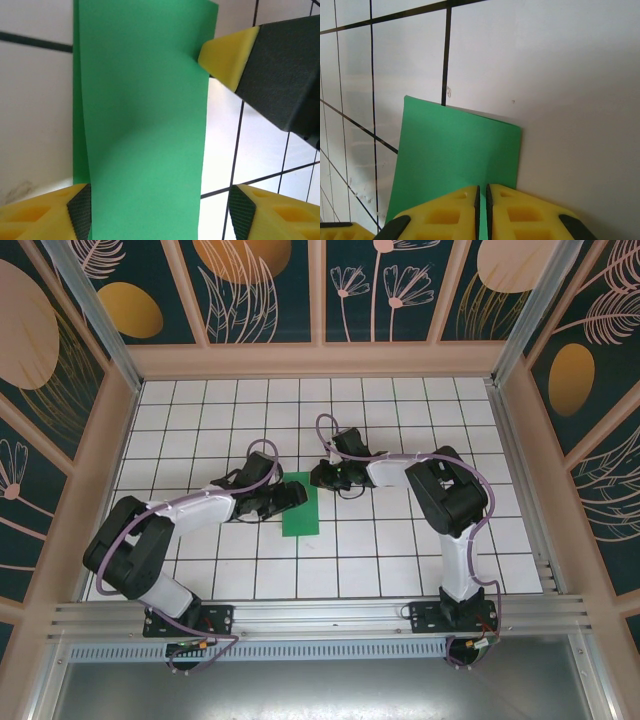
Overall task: Fold a paper plane with a square sheet of paper (pick it up from the middle)
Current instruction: Fold the triangle a second time at the center of the table.
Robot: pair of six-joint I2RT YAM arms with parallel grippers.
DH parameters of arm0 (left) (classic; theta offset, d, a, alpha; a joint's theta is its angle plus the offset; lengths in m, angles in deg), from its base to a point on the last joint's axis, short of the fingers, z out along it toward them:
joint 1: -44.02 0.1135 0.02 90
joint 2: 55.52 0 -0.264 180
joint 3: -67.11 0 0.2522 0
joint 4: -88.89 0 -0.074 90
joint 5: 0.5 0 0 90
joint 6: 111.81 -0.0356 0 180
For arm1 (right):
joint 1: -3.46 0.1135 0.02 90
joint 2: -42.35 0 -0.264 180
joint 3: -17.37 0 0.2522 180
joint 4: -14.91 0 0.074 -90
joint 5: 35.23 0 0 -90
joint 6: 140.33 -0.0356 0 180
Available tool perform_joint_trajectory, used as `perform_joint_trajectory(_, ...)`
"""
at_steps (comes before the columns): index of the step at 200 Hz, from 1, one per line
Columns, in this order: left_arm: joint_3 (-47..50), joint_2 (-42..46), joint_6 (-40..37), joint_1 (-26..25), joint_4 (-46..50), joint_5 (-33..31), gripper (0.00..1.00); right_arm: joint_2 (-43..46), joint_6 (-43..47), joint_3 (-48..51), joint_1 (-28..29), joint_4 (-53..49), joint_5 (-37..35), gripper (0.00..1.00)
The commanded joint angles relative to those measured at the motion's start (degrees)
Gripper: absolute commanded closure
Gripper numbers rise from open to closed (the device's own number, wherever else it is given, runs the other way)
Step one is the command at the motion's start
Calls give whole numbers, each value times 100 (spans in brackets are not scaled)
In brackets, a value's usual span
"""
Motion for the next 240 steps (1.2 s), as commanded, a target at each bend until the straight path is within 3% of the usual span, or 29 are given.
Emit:
perform_joint_trajectory(1, -7, -60, -329, 6, -368, 284, 28, -329, -34, 282, -36, -471, -360, 85)
perform_joint_trajectory(47, 501, 432, -8, 9, -585, 709, 34, -380, -78, 215, -36, -474, -360, 85)
perform_joint_trajectory(114, 1071, 947, 119, 4, -1056, 1319, 51, -460, -227, 146, -38, -533, -318, 86)
perform_joint_trajectory(136, 1096, 915, 182, 4, -1335, 1475, 60, -448, -230, 126, -37, -544, -306, 86)
perform_joint_trajectory(189, 675, 379, 136, 0, -1517, 1377, 62, -288, -193, 125, -36, -414, -18, 86)
perform_joint_trajectory(240, 492, 10, 102, 2, -1664, 1221, 54, 74, -221, 180, -191, -156, 478, 83)
